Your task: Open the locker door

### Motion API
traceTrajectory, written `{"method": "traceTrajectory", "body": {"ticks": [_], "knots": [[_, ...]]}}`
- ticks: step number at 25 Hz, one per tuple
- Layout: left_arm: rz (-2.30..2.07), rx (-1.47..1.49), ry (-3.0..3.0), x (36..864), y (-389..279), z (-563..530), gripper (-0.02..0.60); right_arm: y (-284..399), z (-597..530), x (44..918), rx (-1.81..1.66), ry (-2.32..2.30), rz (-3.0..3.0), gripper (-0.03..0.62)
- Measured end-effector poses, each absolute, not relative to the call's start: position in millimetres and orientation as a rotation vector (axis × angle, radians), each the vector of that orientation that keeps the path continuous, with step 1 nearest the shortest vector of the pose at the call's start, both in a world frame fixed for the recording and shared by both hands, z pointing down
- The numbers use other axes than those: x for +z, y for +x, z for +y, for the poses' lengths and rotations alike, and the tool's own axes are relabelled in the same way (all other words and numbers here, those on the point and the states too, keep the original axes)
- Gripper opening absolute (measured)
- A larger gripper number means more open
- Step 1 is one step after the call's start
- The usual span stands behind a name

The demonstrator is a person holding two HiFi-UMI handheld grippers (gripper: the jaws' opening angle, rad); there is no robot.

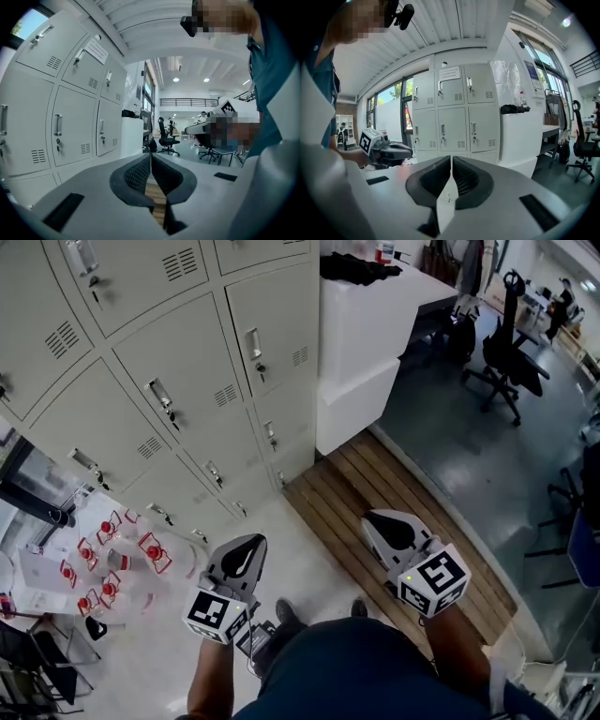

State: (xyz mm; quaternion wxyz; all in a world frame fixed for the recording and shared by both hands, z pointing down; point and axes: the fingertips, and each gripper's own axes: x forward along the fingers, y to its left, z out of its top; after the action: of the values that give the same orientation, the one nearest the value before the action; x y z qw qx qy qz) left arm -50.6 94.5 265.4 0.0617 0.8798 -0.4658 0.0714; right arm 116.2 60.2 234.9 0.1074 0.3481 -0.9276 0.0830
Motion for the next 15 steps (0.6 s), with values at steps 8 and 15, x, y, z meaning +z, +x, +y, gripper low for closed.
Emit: {"method": "traceTrajectory", "body": {"ticks": [8, 15], "knots": [[-1.329, 0.228, 2.679, 269.8, -81.7, 68.7, 0.026, 86.7, 39.1, 234.3, 0.255, 1.107, -2.7, 0.038], [-1.294, 0.199, 2.72, 265.4, -112.1, 51.4, 0.026, 66.3, 28.6, 235.5, 0.262, 1.183, -2.664, 0.038]]}}
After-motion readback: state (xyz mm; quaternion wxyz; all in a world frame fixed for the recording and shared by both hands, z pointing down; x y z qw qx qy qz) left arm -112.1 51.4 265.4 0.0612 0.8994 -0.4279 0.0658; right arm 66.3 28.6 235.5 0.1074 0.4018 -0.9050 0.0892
